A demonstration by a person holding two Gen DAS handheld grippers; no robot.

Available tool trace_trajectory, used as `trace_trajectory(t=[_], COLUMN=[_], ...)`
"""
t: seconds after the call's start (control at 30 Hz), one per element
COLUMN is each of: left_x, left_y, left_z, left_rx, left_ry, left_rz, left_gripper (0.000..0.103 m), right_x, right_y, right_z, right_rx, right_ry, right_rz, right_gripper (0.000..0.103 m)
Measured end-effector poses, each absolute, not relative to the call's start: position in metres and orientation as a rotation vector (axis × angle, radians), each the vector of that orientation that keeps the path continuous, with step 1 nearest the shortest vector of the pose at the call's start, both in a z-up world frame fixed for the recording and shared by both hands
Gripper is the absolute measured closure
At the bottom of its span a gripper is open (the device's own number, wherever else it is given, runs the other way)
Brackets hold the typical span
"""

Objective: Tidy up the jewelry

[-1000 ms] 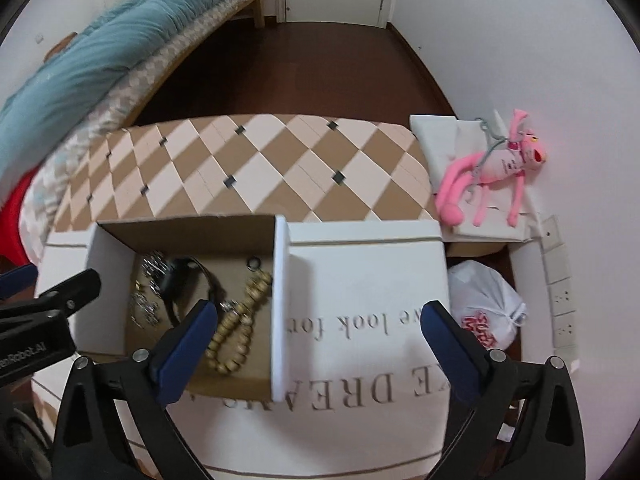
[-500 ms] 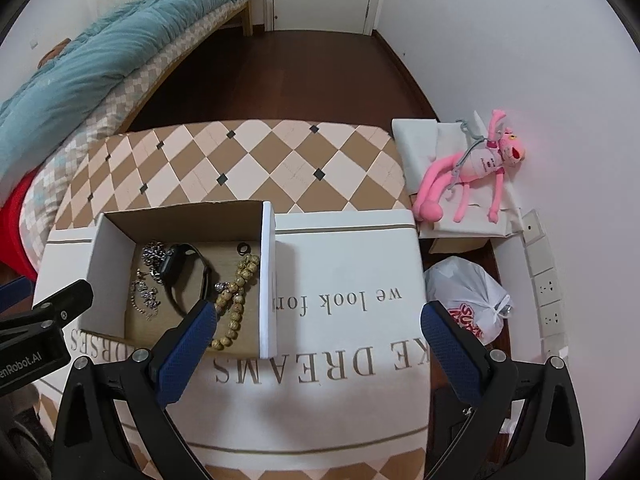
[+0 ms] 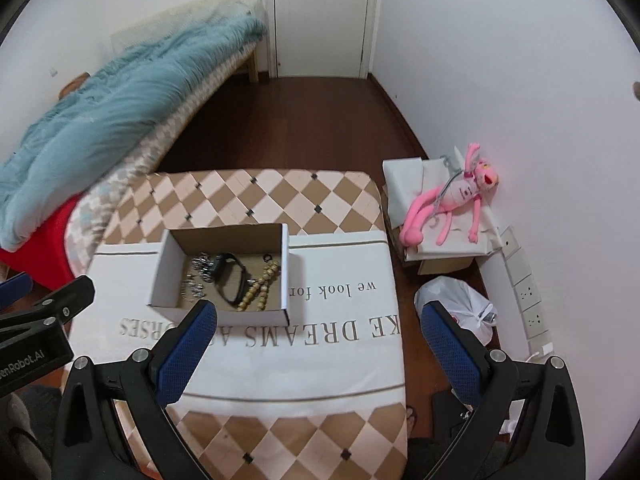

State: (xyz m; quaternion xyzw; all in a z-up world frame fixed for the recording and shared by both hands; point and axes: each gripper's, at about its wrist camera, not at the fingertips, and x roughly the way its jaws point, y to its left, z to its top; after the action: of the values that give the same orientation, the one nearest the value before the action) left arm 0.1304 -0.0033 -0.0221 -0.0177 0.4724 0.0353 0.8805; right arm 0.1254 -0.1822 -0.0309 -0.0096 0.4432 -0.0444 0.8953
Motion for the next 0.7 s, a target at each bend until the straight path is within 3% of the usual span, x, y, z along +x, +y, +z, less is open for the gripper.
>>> trace_trajectory(t=[0.3,0.7], left_x=[0.072,0.033], left_y=[0.002,0.007], left_z=[0.035,0.063], left_rx=[-0.048,-0.049], left_ry=[0.861,0.84], left_rz=[0.068,0.045], left_gripper=[0.0,0.0], right_x=[0.066,0.015], right_y=[-0.179,-0.169], right_z=[0.036,0.081], right_rx=[-0.01,-0.022], right_ry=[0.792,0.721], right_rz=[-0.099,-0.075], right_gripper=[0.0,0.0])
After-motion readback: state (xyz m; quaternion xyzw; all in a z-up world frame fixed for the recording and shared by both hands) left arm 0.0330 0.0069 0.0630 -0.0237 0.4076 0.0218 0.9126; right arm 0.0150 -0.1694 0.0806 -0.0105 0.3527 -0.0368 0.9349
